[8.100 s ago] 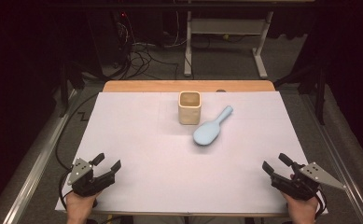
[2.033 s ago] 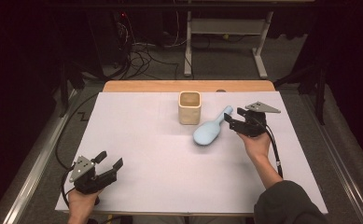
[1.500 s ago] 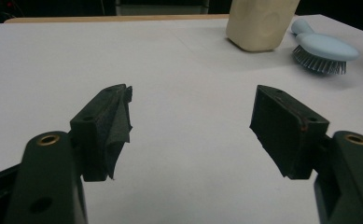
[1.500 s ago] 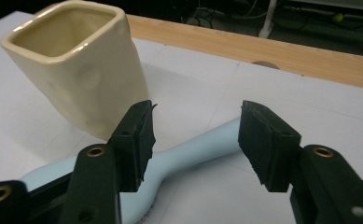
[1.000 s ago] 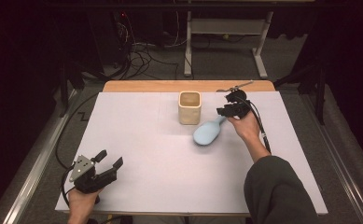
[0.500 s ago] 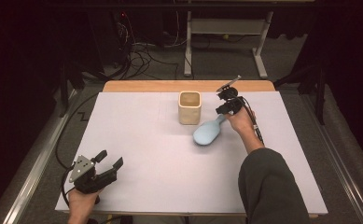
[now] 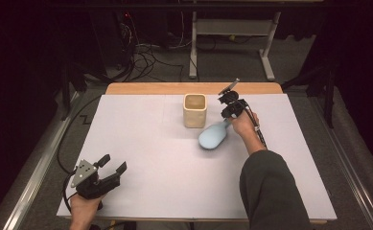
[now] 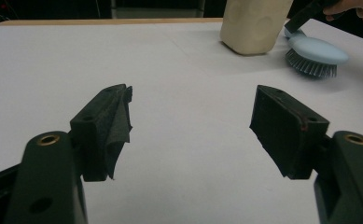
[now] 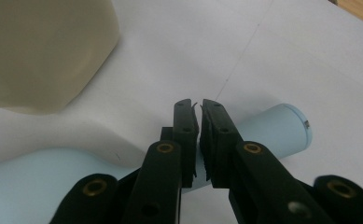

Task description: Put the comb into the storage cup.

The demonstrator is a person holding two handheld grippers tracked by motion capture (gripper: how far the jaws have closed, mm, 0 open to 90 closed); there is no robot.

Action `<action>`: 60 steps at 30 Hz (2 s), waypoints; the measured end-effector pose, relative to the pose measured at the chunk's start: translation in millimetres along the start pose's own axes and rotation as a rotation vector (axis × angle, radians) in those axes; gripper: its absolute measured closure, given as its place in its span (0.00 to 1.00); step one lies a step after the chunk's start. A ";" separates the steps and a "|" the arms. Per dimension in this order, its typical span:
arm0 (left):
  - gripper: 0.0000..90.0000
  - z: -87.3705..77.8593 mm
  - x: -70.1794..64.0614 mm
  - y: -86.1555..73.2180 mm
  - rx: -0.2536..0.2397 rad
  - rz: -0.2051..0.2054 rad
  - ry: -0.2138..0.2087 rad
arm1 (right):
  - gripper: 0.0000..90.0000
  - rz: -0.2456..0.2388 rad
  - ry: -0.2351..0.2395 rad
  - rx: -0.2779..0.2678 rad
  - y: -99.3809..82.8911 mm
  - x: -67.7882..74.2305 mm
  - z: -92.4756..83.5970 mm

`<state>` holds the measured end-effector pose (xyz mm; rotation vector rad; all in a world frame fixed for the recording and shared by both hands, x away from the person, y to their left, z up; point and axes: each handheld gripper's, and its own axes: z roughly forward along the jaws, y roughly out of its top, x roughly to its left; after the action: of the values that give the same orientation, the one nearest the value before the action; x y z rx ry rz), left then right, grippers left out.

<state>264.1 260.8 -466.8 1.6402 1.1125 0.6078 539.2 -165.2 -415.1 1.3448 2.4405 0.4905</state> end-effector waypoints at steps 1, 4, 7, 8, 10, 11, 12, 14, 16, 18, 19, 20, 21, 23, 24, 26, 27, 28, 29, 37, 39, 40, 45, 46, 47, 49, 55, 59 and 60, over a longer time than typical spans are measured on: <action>0.32 0.1 0.0 0.1 0.000 0.000 -0.001 | 0.95 -0.005 0.000 0.008 0.5 1.1 0.1; 0.32 0.2 -0.1 0.2 0.003 0.003 -0.003 | 0.96 -0.021 0.006 0.020 -0.1 4.6 0.0; 0.32 0.0 -0.2 0.1 -0.001 0.001 -0.002 | 0.96 -0.031 0.002 0.030 0.3 5.9 -0.4; 0.32 -0.1 -0.1 0.2 -0.002 -0.001 -0.002 | 0.96 -0.038 -0.006 0.037 0.8 7.2 0.2; 0.32 -0.2 -0.1 0.2 -0.002 0.000 -0.002 | 0.96 -0.036 -0.006 0.039 0.8 7.4 0.5; 0.32 -0.3 -0.1 0.1 -0.002 0.000 -0.003 | 0.96 -0.039 -0.008 0.040 1.0 7.5 1.4; 0.32 -0.5 0.0 0.1 -0.002 0.001 -0.004 | 0.96 -0.040 -0.015 0.042 1.4 7.8 3.3; 0.32 -0.6 0.1 0.0 -0.003 0.001 -0.003 | 0.96 -0.041 -0.019 0.040 1.4 7.7 4.1; 0.32 -0.5 0.2 0.1 -0.003 0.000 -0.003 | 0.96 -0.040 -0.025 0.042 1.7 7.7 5.6; 0.32 -0.4 0.1 0.1 -0.003 0.000 -0.004 | 0.97 -0.027 -0.024 0.052 2.1 8.3 6.5; 0.32 -0.3 0.1 0.2 -0.003 0.001 -0.004 | 0.97 -0.039 -0.023 0.052 2.4 7.2 7.0; 0.32 -0.2 0.1 0.3 -0.003 0.000 -0.003 | 0.98 -0.031 -0.018 0.061 2.1 6.9 7.5; 0.32 -0.2 0.1 0.3 -0.003 0.000 -0.003 | 0.98 -0.031 -0.018 0.061 2.1 6.9 7.5; 0.32 -0.3 -0.2 0.3 -0.004 0.003 -0.004 | 0.99 -0.032 -0.015 0.081 0.5 5.3 7.5; 0.32 -0.3 -0.2 0.3 -0.004 0.003 -0.004 | 0.99 -0.032 -0.015 0.081 0.5 5.3 7.5; 0.32 -0.4 -0.2 0.3 -0.004 0.002 -0.004 | 0.99 -0.033 -0.011 0.097 -2.0 3.7 6.3; 0.32 -0.4 -0.2 0.3 -0.004 0.002 -0.004 | 0.99 -0.033 -0.011 0.097 -2.0 3.7 6.3; 0.32 -0.3 -0.3 0.3 -0.004 0.003 -0.004 | 0.99 -0.029 -0.010 0.099 -3.1 3.5 5.7; 0.32 -0.2 -0.3 0.4 -0.003 0.004 -0.004 | 0.99 -0.032 -0.007 0.104 -4.7 3.1 4.7; 0.32 0.2 -1.1 0.5 -0.002 0.006 -0.004 | 0.99 -0.034 0.015 0.092 -17.4 2.6 -1.1; 0.32 0.2 -1.3 0.6 -0.001 0.007 -0.003 | 0.99 -0.034 0.019 0.091 -20.1 2.9 -2.9; 0.32 0.3 -1.3 0.5 -0.001 0.007 -0.003 | 0.99 -0.038 0.019 0.089 -20.9 2.7 -3.5; 0.32 0.4 -1.3 0.6 -0.001 0.007 -0.003 | 1.00 -0.046 0.039 0.085 -25.2 4.9 -7.5; 0.32 0.5 -1.5 0.5 0.000 0.008 -0.003 | 1.00 -0.047 0.042 0.083 -27.1 5.4 -8.4; 0.32 0.5 -1.5 0.5 0.000 0.008 -0.003 | 1.00 -0.047 0.042 0.083 -27.1 5.4 -8.4; 0.32 0.8 -1.5 0.4 0.002 0.008 -0.003 | 1.00 -0.043 0.046 0.082 -29.0 4.6 -9.3; 0.32 0.2 -1.1 0.2 0.003 0.008 0.000 | 1.00 -0.039 0.050 0.085 -32.5 6.3 -11.1; 0.32 0.3 -1.3 0.4 0.001 0.009 0.000 | 1.00 -0.037 0.054 0.085 -36.2 5.2 -12.7; 0.32 0.3 -1.3 0.3 0.001 0.010 0.001 | 1.00 -0.033 0.058 0.083 -37.6 4.8 -13.2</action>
<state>263.8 259.4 -466.4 1.6469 1.1058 0.6145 503.0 -181.9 -420.3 1.3379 2.5519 0.4294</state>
